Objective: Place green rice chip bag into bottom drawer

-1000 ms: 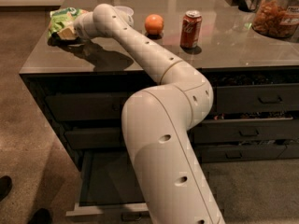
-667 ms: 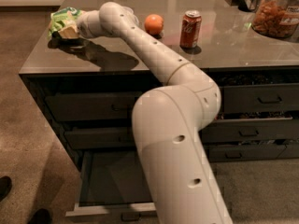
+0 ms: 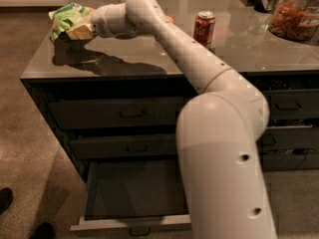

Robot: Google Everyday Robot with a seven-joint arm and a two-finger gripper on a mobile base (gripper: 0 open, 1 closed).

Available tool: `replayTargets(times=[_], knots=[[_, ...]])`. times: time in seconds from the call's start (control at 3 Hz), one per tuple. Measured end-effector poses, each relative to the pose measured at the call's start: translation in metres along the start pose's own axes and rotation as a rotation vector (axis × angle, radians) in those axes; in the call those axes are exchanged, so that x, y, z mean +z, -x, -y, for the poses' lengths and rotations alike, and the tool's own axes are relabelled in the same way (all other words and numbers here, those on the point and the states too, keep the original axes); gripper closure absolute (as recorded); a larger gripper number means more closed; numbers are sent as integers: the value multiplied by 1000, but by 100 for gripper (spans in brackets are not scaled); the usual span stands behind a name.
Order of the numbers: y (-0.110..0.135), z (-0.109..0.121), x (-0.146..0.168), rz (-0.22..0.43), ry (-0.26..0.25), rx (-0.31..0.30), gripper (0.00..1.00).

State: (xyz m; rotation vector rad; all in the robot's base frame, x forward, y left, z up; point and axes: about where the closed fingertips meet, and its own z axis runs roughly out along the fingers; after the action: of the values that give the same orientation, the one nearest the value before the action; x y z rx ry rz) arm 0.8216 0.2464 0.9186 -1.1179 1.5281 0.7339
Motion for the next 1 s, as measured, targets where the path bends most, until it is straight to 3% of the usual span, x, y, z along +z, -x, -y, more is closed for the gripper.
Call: replayTargets(times=[0.67,1.0], knots=[[-4,-57,-88,16,201,-4,100],[-20,-74,-109,9,327,16,100]])
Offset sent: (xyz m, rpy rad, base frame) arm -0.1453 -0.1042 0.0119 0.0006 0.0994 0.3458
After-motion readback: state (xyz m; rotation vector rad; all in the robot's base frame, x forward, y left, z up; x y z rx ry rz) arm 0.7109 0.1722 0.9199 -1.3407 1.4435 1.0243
